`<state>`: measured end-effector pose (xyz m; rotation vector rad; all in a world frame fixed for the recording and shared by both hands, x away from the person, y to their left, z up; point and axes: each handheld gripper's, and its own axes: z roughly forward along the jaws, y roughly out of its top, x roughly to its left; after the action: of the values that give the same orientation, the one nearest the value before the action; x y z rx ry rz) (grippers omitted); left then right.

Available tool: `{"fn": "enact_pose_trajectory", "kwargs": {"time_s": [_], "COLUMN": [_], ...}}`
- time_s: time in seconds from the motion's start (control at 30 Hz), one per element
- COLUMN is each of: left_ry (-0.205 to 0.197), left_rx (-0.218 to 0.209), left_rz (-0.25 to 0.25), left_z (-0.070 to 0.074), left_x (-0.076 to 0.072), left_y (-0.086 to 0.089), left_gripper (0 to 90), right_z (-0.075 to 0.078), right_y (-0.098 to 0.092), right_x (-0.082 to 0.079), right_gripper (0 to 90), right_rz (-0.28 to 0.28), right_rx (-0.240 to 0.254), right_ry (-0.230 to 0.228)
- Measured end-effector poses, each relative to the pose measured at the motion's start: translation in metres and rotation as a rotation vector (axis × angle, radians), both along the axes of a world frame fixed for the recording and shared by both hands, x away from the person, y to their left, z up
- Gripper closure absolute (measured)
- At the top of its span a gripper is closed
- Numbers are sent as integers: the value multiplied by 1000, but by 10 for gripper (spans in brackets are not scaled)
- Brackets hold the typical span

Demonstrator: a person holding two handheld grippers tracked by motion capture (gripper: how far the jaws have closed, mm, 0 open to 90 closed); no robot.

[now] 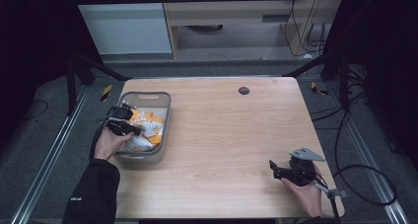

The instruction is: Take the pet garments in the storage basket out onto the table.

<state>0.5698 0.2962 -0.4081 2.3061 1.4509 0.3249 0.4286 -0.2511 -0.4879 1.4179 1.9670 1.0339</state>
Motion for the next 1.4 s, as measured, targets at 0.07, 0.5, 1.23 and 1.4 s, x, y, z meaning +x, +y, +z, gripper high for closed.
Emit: {"fn": "enact_pose_trajectory", "kwargs": {"time_s": [0.07,0.5,1.23,1.4], "left_ry": [-11,-44,-141,-165], "left_rx": [-4,-11,-24,-27], "left_rz": [1,-4,-20,-33], "left_z": [6,28,79,90], "left_x": [-1,-9,-30,-35], "left_y": [0,4,8,7], "left_gripper": [787,790,790,790], "right_z": [0,0,1,1], "right_y": [0,0,0,-1], "right_x": [0,0,-1,-1], "right_gripper": [125,122,122,122], "right_rz": [-1,-1,-5,-5], "right_rx": [0,-3,-6,-3], "right_ry": [0,-4,-14,-20]}}
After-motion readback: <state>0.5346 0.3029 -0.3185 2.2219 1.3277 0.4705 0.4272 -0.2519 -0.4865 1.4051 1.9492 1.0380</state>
